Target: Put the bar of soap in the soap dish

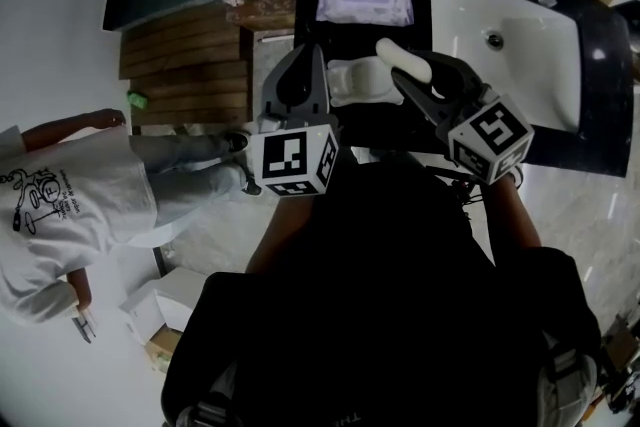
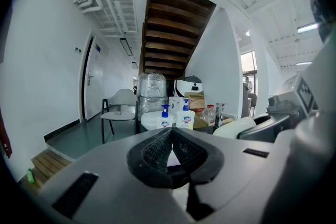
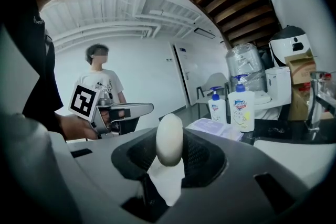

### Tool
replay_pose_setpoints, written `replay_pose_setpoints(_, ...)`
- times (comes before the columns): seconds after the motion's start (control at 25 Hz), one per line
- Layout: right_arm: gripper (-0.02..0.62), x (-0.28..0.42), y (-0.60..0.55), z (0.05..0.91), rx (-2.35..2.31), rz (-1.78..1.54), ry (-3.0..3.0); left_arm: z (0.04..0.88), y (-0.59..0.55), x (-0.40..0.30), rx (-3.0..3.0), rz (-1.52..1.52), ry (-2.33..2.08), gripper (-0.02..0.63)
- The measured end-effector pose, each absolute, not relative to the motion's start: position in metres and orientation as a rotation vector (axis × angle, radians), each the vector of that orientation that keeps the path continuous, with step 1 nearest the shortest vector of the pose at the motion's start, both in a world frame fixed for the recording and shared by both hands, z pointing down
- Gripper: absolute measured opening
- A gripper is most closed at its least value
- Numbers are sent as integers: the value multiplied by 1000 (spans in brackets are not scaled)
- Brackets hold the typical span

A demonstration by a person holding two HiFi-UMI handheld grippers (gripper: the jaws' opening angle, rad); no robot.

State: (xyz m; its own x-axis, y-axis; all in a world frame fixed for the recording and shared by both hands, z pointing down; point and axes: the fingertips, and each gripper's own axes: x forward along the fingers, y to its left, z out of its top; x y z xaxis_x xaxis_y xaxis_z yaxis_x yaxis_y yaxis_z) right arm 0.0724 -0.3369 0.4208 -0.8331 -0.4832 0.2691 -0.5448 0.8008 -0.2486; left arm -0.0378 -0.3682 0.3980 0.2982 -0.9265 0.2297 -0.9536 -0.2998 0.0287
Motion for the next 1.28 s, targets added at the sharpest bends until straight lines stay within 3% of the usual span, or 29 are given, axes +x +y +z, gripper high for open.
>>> replay_pose_setpoints(1.28, 117, 13, -322, 497, 472, 1108, -2282, 447, -378, -75, 2323, 160, -1677, 3)
